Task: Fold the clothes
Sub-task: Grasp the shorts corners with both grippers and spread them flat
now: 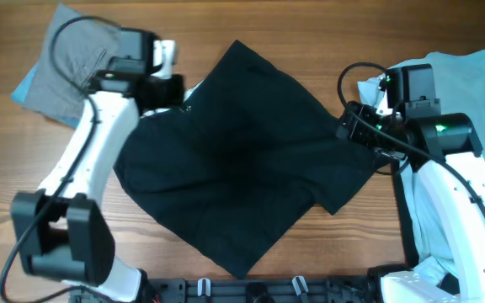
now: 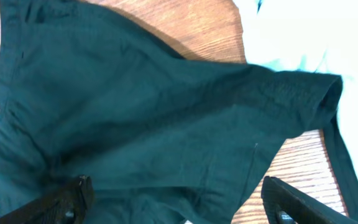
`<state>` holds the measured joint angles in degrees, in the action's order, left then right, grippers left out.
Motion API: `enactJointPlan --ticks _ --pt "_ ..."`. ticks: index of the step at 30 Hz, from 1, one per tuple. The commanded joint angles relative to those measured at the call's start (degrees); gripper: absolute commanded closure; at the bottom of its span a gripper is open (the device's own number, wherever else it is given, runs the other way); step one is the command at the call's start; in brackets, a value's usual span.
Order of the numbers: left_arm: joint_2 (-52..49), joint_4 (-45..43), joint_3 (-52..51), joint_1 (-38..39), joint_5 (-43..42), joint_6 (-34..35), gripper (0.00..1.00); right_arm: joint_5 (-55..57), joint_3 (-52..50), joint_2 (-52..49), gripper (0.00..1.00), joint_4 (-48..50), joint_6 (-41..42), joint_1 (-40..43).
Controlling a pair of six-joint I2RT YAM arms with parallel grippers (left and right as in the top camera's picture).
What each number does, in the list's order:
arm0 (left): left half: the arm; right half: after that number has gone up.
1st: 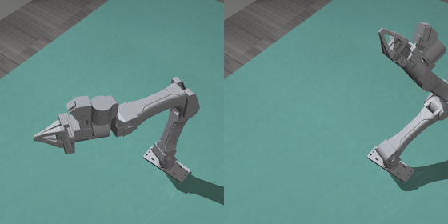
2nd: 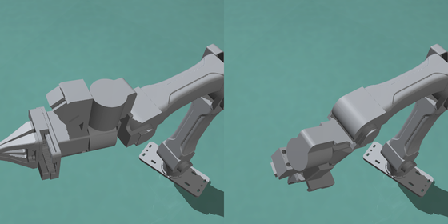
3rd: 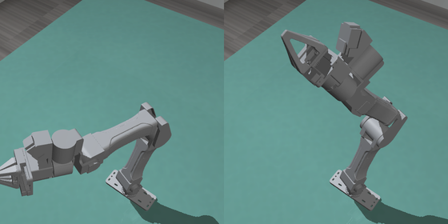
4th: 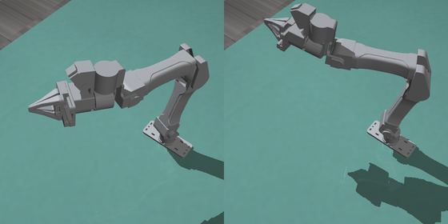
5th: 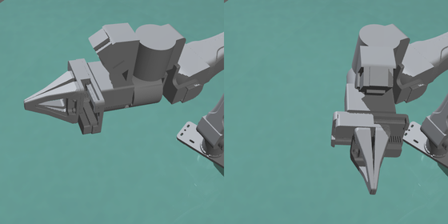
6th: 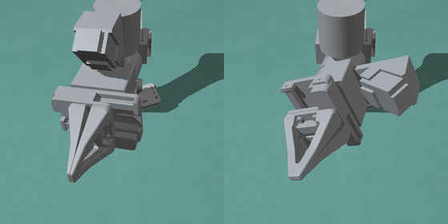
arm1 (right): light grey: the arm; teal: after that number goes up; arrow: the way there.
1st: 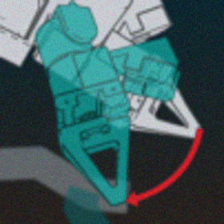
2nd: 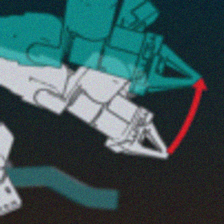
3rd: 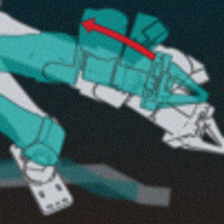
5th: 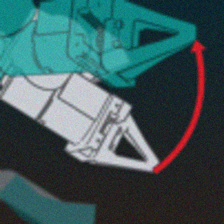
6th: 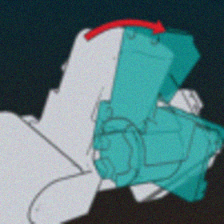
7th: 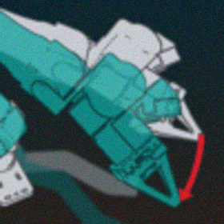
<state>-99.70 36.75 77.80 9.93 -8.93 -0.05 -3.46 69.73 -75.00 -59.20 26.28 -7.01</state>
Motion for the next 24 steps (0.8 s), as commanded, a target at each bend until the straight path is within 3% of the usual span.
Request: enactJointPlan --ticks 1,6,11,17,20,24 --pt "-7.9 -6.1 -0.1 2.8 -1.5 -4.3 0.96 -1.8 0.3 0.2 0.07 0.0 -1.5 0.2" --pt "-17.0 -13.3 -0.1 4.2 -1.9 -4.3 0.96 -2.6 0.3 0.2 0.06 0.0 -2.3 0.2" --pt "-22.3 -15.0 -0.1 4.0 -0.6 -4.2 0.96 -2.6 0.3 0.2 0.05 0.6 -2.3 0.2" --pt "-26.9 -14.4 -0.1 -2.9 17.8 7.3 0.96 -2.6 0.3 0.2 0.03 1.1 -2.3 0.2" --pt "-28.5 -14.1 -0.1 -9.5 17.7 11.3 0.96 -2.5 0.3 -0.2 0.03 1.0 -2.3 0.2" --pt "-27.4 -15.2 -0.1 -17.7 7.9 12.3 0.96 -2.3 -0.9 -1.4 0.03 0.9 -2.1 0.2"
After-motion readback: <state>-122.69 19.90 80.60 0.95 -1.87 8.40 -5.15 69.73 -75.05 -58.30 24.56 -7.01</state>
